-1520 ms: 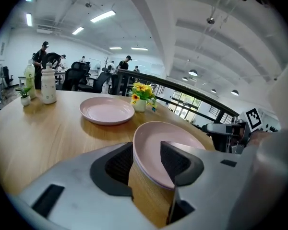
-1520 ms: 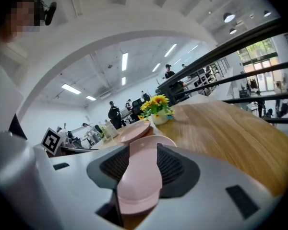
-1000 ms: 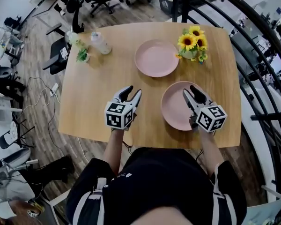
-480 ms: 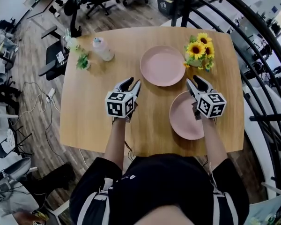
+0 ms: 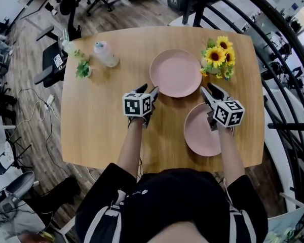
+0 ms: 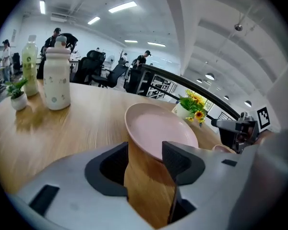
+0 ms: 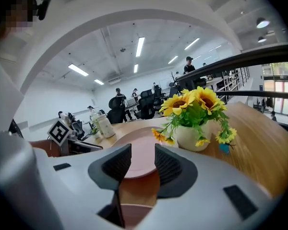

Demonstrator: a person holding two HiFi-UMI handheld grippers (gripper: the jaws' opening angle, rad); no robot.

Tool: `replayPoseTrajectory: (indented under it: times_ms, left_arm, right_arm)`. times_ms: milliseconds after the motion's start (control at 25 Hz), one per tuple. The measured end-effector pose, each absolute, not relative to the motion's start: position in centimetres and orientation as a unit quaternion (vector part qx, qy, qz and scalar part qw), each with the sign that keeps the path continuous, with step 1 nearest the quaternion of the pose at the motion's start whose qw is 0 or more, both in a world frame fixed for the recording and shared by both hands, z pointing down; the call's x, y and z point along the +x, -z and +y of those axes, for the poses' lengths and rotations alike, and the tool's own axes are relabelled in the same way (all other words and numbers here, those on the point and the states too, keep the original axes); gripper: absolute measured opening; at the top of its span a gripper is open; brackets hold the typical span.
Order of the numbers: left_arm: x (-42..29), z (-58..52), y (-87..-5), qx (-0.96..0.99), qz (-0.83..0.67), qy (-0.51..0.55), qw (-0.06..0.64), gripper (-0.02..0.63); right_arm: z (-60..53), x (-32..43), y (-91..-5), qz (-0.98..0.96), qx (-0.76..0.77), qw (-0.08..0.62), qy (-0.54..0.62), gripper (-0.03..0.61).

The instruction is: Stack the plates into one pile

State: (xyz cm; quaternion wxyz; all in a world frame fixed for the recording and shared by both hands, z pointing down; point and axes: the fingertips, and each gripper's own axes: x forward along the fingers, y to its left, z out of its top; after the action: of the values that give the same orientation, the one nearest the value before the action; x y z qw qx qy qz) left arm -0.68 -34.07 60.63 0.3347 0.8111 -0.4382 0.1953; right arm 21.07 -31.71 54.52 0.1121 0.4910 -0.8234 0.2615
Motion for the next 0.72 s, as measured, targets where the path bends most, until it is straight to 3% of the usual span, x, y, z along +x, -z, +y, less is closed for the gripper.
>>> replayPoseTrajectory:
  times_ms: [440,720]
  left_arm:
    - [0.8,-35.2,-64.0,0.773,-0.456,-0.161,0.411,0.198]
    - [1.0,-35.9,-64.2,0.738,-0.474,-0.096,0.471,0.107]
  right_arm:
    - [-30.1,20.2,-54.7,-0.826,0.480,0.107,-0.275,0.156]
    - [-29.6,20.1,-55.1,-0.823,0.476,0.096,-0.294,0.156]
